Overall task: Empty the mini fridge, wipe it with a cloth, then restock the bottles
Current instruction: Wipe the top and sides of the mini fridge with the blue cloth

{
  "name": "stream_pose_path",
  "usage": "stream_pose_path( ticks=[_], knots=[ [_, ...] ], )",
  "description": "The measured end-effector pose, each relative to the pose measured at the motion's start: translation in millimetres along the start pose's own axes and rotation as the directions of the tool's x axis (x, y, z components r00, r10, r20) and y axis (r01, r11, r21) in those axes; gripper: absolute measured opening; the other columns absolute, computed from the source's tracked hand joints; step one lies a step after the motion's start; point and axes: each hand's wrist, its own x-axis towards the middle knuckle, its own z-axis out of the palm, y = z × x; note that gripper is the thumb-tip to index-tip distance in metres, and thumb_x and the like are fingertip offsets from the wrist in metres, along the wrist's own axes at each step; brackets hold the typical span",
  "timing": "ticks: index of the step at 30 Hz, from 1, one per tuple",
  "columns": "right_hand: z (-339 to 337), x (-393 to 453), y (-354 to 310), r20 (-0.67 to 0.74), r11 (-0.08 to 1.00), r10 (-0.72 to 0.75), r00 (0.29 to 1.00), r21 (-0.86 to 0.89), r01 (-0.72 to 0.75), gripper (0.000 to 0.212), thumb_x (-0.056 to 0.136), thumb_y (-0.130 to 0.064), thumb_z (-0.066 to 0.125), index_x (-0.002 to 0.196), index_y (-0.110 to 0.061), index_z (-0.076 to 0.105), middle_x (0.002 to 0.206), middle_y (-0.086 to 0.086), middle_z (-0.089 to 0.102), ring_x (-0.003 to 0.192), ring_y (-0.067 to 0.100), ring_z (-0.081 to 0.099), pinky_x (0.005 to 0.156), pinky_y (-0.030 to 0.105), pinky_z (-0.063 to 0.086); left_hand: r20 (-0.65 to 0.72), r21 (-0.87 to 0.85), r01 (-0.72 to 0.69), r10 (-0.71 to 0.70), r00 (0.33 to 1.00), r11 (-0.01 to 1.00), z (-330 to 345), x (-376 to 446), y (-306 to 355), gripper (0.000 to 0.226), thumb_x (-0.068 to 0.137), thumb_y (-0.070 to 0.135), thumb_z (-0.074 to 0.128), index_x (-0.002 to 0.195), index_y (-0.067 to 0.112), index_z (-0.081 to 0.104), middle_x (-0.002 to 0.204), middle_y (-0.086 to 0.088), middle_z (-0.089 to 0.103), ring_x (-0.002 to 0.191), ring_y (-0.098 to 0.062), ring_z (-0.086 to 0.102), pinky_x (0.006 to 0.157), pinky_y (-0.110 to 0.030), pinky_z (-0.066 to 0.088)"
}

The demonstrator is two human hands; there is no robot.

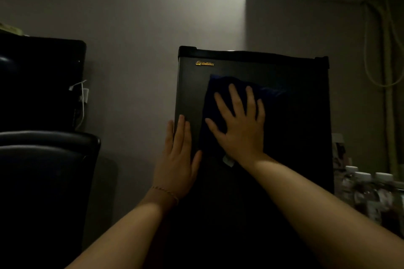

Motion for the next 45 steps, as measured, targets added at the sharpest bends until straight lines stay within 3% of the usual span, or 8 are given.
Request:
stream_pose_path(
  ticks=[9, 16, 24, 27, 32, 35, 40, 45],
  knots=[
    [5, -61, -35, -0.013, 0.99, -0.135, 0.991, 0.045, 0.136, 0.066, 0.096, -0.066, 0.038, 0.154, -0.034, 0.033, 0.165, 0.004, 0.02, 0.152, 0.036, 0.011, 0.12, 0.051, 0.006, 0.117, -0.481, 0.214, -0.18, 0.977, 0.85, 4, -52, -15, 0.068, 0.101, 0.026, 0.039, 0.153, 0.033, -0.005, 0.163, 0.009, 0.002, 0.147, -0.001, 0.009, 0.122, -0.036, 0.018],
    [6, -118, -49, 0.054, 0.931, -0.364, 0.93, 0.01, 0.364, 0.067, 0.096, -0.062, 0.042, 0.155, -0.032, 0.032, 0.165, 0.004, 0.019, 0.152, 0.036, 0.013, 0.119, 0.051, 0.008, 0.18, -0.519, 0.237, -0.166, 0.97, 0.821, -16, -58, -24, 0.05, 0.103, 0.032, 0.028, 0.152, 0.025, 0.028, 0.153, 0.007, 0.037, 0.138, -0.001, 0.034, 0.117, -0.038, 0.03],
    [8, -132, -33, 0.083, 0.84, -0.543, 0.836, 0.068, 0.539, 0.072, 0.091, -0.065, 0.048, 0.154, -0.034, 0.032, 0.166, 0.002, 0.017, 0.153, 0.033, 0.008, 0.12, 0.048, 0.003, 0.328, -0.58, 0.337, -0.165, 0.93, 0.742, -19, -83, -20, 0.054, 0.096, 0.032, 0.032, 0.15, 0.03, 0.031, 0.148, 0.006, 0.045, 0.133, -0.004, 0.043, 0.114, -0.035, 0.035],
    [6, -74, -30, 0.021, 0.889, -0.455, 0.89, 0.079, 0.452, 0.068, 0.093, -0.066, 0.044, 0.152, -0.034, 0.038, 0.164, 0.002, 0.023, 0.152, 0.034, 0.015, 0.118, 0.048, 0.008, 0.315, -0.565, 0.29, -0.123, 0.941, 0.773, -18, -94, -19, 0.063, 0.093, 0.022, 0.031, 0.154, 0.031, 0.021, 0.154, 0.016, 0.031, 0.138, 0.005, 0.032, 0.114, -0.018, 0.027],
    [5, -25, -47, 0.002, 0.979, -0.193, 0.981, 0.069, 0.192, 0.066, 0.096, -0.065, 0.039, 0.152, -0.031, 0.038, 0.163, 0.006, 0.025, 0.15, 0.038, 0.017, 0.118, 0.053, 0.011, 0.332, -0.469, 0.337, -0.191, 0.924, 0.816, -16, -96, -33, 0.064, 0.093, 0.028, 0.027, 0.156, 0.024, 0.017, 0.159, 0.007, 0.025, 0.142, -0.004, 0.029, 0.12, -0.029, 0.023],
    [6, -46, -51, -0.019, 0.975, -0.215, 0.976, 0.059, 0.216, 0.065, 0.097, -0.063, 0.04, 0.151, -0.029, 0.04, 0.162, 0.008, 0.029, 0.149, 0.039, 0.02, 0.118, 0.053, 0.012, 0.273, -0.418, 0.309, -0.206, 0.94, 0.854, -23, -88, -36, 0.059, 0.101, 0.03, 0.029, 0.156, 0.014, 0.013, 0.159, 0.004, 0.019, 0.139, 0.003, 0.022, 0.115, -0.012, 0.018],
    [1, -97, -61, 0.071, 0.965, -0.259, 0.963, 0.057, 0.255, 0.067, 0.096, -0.064, 0.04, 0.153, -0.029, 0.036, 0.164, 0.008, 0.024, 0.151, 0.038, 0.015, 0.119, 0.052, 0.009, 0.223, -0.489, 0.326, -0.245, 0.943, 0.809, -28, -82, -36, 0.073, 0.097, 0.051, 0.04, 0.155, 0.018, 0.012, 0.161, -0.001, 0.02, 0.145, -0.011, 0.023, 0.119, -0.043, 0.027],
    [-4, -159, -60, 0.205, 0.933, -0.361, 0.91, 0.093, 0.349, 0.081, 0.089, -0.07, 0.046, 0.157, -0.031, 0.022, 0.167, 0.006, 0.006, 0.152, 0.033, -0.007, 0.118, 0.045, -0.012, 0.268, -0.53, 0.351, -0.24, 0.933, 0.772, -41, -59, -16, 0.1, 0.081, 0.068, 0.059, 0.155, 0.031, 0.002, 0.162, 0.008, 0.009, 0.145, -0.013, 0.018, 0.118, -0.041, 0.023]
  ],
)
